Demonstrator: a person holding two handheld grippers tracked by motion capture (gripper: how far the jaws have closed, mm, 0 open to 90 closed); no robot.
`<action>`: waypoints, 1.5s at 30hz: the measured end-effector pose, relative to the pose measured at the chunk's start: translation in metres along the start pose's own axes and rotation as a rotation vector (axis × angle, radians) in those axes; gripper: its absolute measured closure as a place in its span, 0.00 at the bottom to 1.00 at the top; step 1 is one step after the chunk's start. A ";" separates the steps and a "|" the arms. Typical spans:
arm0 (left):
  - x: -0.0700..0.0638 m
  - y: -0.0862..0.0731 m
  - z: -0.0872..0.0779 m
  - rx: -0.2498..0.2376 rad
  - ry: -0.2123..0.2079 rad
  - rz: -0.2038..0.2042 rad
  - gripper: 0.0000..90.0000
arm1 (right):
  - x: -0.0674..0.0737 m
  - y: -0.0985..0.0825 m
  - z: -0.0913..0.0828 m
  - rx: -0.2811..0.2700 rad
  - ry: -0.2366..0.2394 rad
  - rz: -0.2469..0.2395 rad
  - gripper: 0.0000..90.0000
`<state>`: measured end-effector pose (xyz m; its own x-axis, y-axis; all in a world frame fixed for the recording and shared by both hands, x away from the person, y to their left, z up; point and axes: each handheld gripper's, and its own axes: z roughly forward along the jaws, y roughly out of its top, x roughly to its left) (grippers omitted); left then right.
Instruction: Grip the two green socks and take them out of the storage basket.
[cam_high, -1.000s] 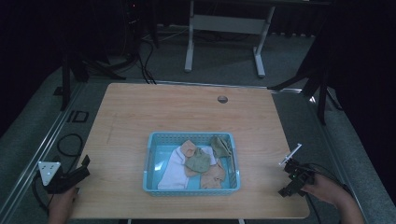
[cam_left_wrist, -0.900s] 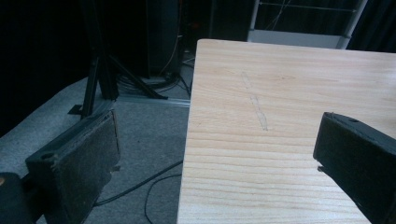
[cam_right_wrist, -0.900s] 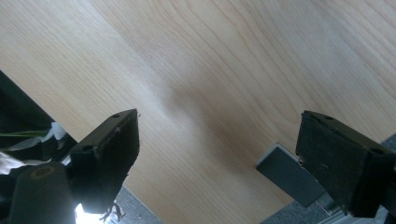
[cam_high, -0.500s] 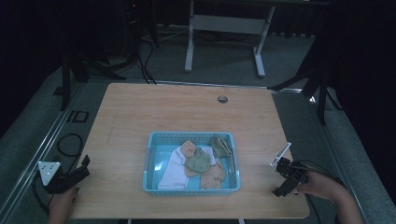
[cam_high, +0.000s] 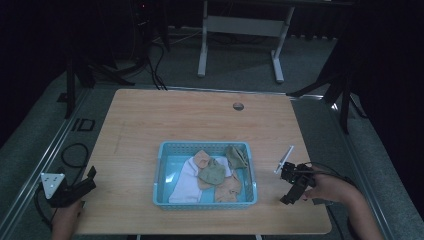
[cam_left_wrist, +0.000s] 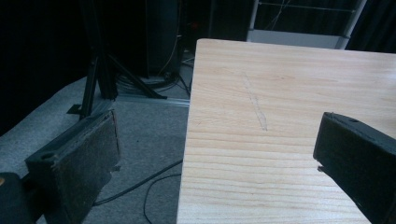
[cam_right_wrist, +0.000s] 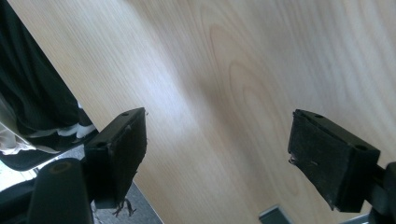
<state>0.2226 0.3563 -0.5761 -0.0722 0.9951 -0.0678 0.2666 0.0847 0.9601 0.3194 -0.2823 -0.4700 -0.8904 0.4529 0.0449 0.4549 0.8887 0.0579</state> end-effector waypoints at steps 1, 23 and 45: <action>0.000 0.000 0.000 0.000 0.000 0.000 0.01 | 0.000 0.000 0.000 0.000 0.000 0.000 0.21; 0.000 0.000 0.000 0.000 -0.004 -0.002 0.01 | 0.027 0.084 -0.031 0.023 -0.022 -0.233 0.20; 0.001 0.000 0.000 -0.003 -0.010 -0.001 0.01 | 0.047 0.158 -0.010 0.063 -0.018 -0.403 0.22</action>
<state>0.2224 0.3568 -0.5761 -0.0625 0.9955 -0.0714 0.2640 0.0855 0.9607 0.3499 -0.1212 -0.4492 -0.9976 0.0682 0.0137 0.0682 0.9977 0.0059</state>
